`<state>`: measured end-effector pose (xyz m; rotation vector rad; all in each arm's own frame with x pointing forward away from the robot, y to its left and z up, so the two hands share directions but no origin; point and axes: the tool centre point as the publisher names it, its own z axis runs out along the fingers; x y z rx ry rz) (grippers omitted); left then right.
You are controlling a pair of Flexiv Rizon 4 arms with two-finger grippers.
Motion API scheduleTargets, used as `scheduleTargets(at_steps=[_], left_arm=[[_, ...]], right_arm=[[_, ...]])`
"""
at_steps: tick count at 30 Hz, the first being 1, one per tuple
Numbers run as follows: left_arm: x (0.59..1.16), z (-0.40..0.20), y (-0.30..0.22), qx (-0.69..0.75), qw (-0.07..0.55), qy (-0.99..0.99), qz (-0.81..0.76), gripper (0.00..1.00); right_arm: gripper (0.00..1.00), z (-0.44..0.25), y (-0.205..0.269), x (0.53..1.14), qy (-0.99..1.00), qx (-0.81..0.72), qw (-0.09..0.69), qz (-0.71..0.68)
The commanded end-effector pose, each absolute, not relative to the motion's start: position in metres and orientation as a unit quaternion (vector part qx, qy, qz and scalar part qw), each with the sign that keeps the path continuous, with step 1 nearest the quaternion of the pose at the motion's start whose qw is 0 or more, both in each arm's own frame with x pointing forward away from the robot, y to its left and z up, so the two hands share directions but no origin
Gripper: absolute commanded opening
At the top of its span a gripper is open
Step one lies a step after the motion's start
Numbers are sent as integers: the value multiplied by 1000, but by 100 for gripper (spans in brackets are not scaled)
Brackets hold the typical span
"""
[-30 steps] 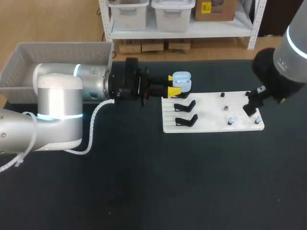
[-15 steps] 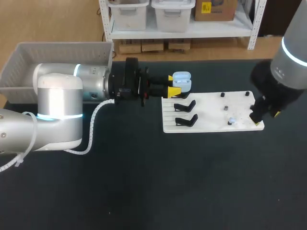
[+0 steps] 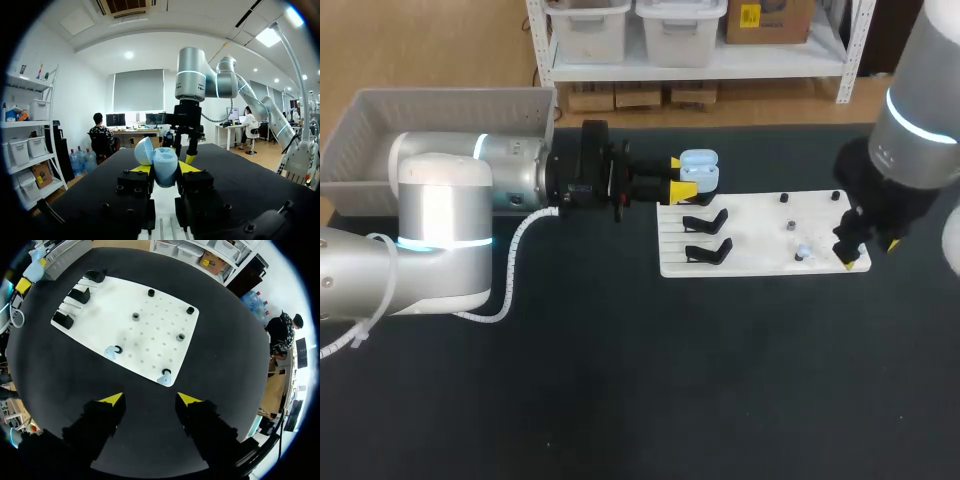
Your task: Pick up each earbud case from the left stands, insert the matching earbuds, close the lid, and place the case in the box.
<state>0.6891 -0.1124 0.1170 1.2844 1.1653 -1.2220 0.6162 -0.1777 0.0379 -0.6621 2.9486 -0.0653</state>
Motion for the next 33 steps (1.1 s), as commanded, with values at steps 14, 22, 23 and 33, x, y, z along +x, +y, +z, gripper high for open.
scheduleTargets(at_steps=[14, 22, 23, 33], left_arm=[[688, 116, -113, 528, 490, 479, -501, 0], [688, 116, -113, 528, 490, 479, -501, 0], [688, 116, -113, 528, 490, 479, -501, 0], [688, 116, -113, 528, 490, 479, -501, 0]], right_arm=[[47, 27, -179, 631, 976, -206, 61, -35], [46, 21, -180, 633, 976, -201, 67, -41], [45, 21, -181, 634, 976, -200, 68, -42], [36, 18, -182, 637, 976, -198, 75, -53]])
